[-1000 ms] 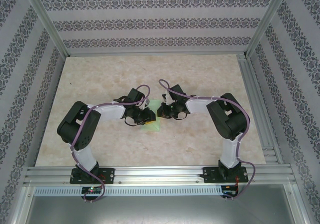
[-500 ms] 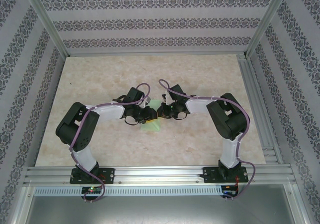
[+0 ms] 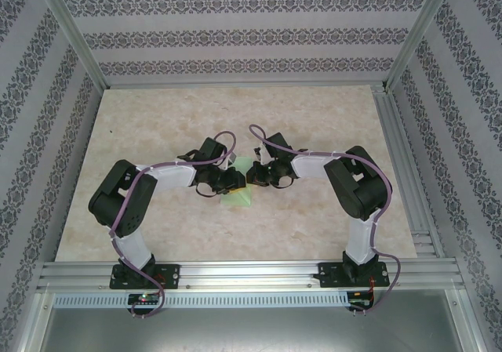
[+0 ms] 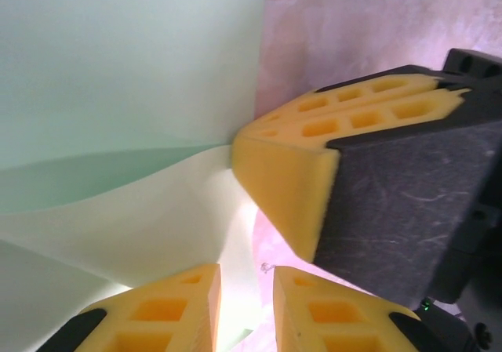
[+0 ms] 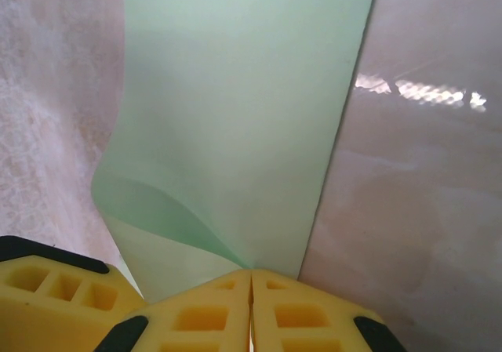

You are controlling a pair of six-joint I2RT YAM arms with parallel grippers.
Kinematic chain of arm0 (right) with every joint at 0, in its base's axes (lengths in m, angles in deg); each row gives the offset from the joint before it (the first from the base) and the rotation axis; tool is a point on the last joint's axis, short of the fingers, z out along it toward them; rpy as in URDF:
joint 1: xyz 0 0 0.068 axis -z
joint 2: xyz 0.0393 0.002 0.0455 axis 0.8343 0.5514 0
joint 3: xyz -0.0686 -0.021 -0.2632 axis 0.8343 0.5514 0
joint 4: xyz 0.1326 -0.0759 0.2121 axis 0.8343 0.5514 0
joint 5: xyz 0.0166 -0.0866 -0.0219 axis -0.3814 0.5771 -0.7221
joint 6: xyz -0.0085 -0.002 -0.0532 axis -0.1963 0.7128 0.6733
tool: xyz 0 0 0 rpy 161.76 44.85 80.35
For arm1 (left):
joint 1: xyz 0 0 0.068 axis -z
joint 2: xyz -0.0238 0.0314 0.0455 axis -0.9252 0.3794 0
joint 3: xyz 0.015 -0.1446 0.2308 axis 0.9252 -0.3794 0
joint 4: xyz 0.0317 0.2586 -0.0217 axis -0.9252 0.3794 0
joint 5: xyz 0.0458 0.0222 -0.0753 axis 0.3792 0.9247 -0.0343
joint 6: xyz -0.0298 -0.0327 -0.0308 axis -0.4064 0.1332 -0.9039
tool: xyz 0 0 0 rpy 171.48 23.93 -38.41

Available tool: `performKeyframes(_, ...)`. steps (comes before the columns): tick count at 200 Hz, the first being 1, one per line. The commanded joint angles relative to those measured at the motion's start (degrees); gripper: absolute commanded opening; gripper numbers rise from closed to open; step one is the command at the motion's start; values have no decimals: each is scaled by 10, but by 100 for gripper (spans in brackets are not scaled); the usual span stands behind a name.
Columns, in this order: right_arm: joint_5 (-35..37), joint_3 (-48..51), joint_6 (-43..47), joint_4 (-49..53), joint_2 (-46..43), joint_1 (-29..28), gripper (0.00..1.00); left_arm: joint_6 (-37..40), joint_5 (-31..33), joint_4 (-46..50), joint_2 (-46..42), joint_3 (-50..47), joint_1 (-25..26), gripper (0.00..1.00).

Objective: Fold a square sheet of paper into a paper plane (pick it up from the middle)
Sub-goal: Fold the triangle a second time at the center of the table.

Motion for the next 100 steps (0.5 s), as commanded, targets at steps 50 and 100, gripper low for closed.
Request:
performKeyframes(50, 10, -2, 5, -2, 7, -1, 9, 22, 25, 31, 20, 12, 1, 22)
performKeyframes(100, 16, -3, 5, 1, 11, -1, 9, 24, 36, 44, 22, 15, 1, 21)
